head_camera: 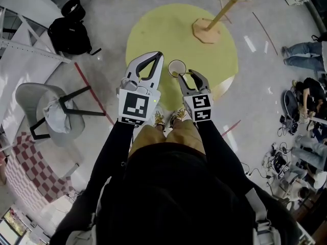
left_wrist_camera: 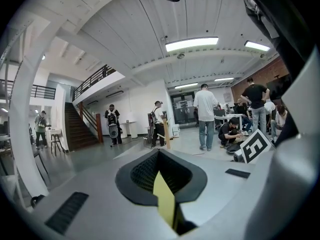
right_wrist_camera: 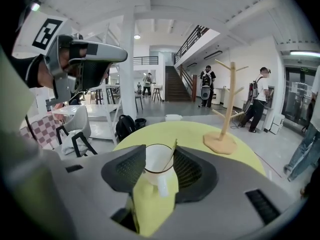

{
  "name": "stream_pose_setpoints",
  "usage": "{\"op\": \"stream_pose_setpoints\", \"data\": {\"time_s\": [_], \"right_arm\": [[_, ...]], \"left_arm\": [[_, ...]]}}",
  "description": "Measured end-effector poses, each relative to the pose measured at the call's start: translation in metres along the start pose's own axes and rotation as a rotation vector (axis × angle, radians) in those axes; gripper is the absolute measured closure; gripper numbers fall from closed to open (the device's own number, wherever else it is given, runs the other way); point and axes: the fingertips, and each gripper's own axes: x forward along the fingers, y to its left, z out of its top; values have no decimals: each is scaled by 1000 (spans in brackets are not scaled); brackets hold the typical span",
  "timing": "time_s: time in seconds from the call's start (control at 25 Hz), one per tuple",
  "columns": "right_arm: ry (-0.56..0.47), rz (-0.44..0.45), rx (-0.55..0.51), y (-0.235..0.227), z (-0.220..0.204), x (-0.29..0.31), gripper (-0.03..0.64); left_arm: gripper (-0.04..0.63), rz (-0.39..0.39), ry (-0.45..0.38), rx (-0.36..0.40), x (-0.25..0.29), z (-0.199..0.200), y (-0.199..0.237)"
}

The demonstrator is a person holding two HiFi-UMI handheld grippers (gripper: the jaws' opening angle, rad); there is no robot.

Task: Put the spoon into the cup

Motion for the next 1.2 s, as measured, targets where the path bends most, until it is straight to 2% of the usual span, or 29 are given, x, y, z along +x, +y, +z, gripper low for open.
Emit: {"op": "stream_pose_setpoints", "data": {"time_s": [0.28, 0.56, 1.2], "right_arm": [[-22, -52, 3, -14, 4, -3, 396], [-33, -77, 8, -20, 3, -9, 393], [-47, -56, 20, -15, 7, -6, 393]], "left_arm": [[580, 4, 0, -3, 0, 1, -1], [580, 4, 4, -3, -2, -1, -4], [580, 7, 4, -5, -2, -1, -2]]}}
